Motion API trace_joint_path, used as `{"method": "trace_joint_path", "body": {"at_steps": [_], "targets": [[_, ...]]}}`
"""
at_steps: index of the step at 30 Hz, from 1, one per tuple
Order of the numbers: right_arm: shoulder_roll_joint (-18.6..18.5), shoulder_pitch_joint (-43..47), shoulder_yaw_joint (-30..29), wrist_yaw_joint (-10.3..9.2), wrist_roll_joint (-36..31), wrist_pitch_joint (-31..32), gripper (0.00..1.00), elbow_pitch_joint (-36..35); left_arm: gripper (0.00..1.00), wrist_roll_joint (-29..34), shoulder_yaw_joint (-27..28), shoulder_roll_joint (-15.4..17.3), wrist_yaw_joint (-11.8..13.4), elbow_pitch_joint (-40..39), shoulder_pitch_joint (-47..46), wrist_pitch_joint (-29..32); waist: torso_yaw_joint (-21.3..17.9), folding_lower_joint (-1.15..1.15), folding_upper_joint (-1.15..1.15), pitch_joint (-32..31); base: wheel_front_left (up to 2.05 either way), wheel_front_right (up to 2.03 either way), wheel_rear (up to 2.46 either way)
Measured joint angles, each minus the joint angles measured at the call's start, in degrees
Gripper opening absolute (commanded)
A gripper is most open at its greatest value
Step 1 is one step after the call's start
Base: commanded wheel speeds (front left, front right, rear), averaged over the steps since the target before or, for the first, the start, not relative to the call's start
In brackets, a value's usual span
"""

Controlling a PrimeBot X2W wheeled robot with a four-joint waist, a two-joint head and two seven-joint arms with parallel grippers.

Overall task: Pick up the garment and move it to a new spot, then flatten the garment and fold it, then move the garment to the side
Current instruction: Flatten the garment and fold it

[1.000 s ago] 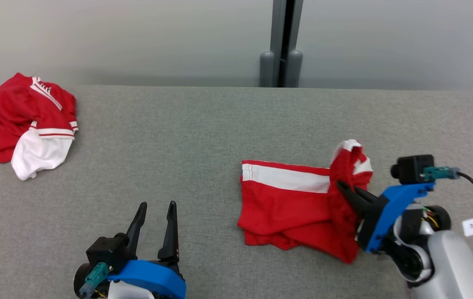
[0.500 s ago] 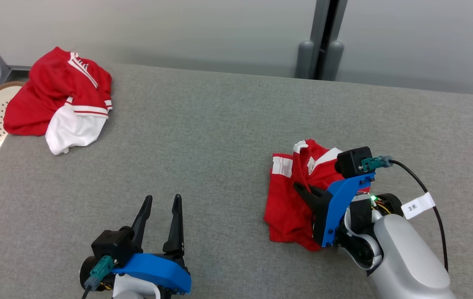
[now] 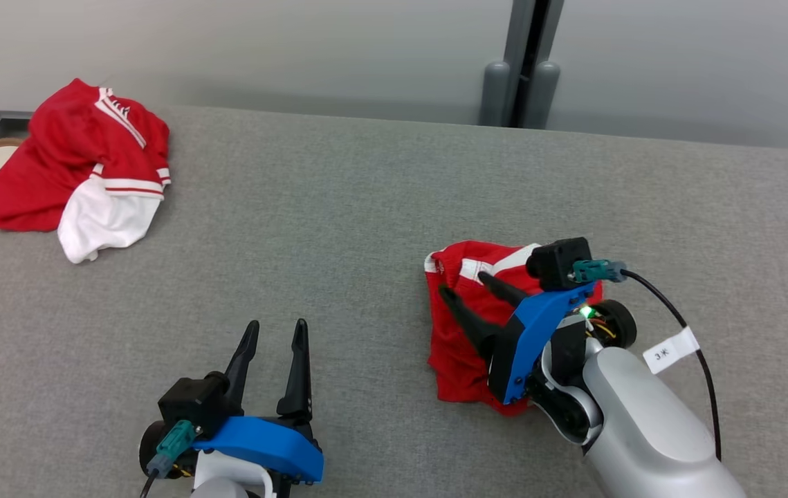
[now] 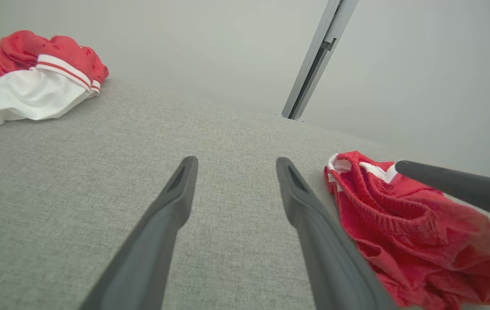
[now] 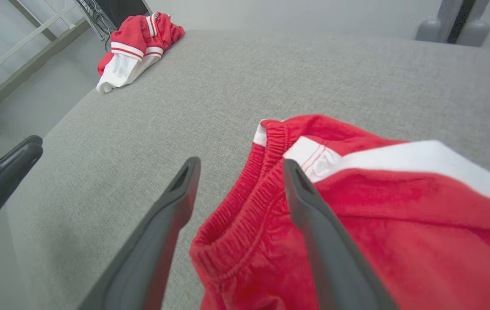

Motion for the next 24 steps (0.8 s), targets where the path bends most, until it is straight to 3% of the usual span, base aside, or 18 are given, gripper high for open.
{"method": "trace_joint_path", "body": {"at_steps": [5, 13, 19, 24], "targets": [[-0.77, 0.63, -2.43, 0.00, -6.02, -7.39, 1.00, -0.70, 1.00, 0.34, -0.18, 0.03, -0.18, 0.59, -1.25, -0.05, -1.74, 0.00, 0.00, -1.02, 0.00, 0.00, 0.00], [-2.35, 9.90, -14.50, 0.00, -17.85, -18.01, 1.00, -5.46, 1.00, 0.24, 0.91, 0.55, -0.03, 2.04, -1.70, -0.48, -4.77, -0.01, 0.00, -3.65, 0.00, 0.00, 0.00], [-0.71, 19.09, -22.83, 0.00, -23.31, -22.15, 1.00, -11.37, 1.00, -0.14, 2.27, 0.79, 0.03, 2.87, 1.38, -0.65, -6.19, -0.01, 0.00, -5.57, 0.00, 0.00, 0.00], [-0.27, 24.25, -25.24, 0.00, -23.19, -23.35, 1.00, -14.66, 1.00, -0.01, 3.54, 0.93, 0.26, 2.53, 4.33, -0.73, -6.88, -0.01, 0.00, -6.58, 0.00, 0.00, 0.00]]}}
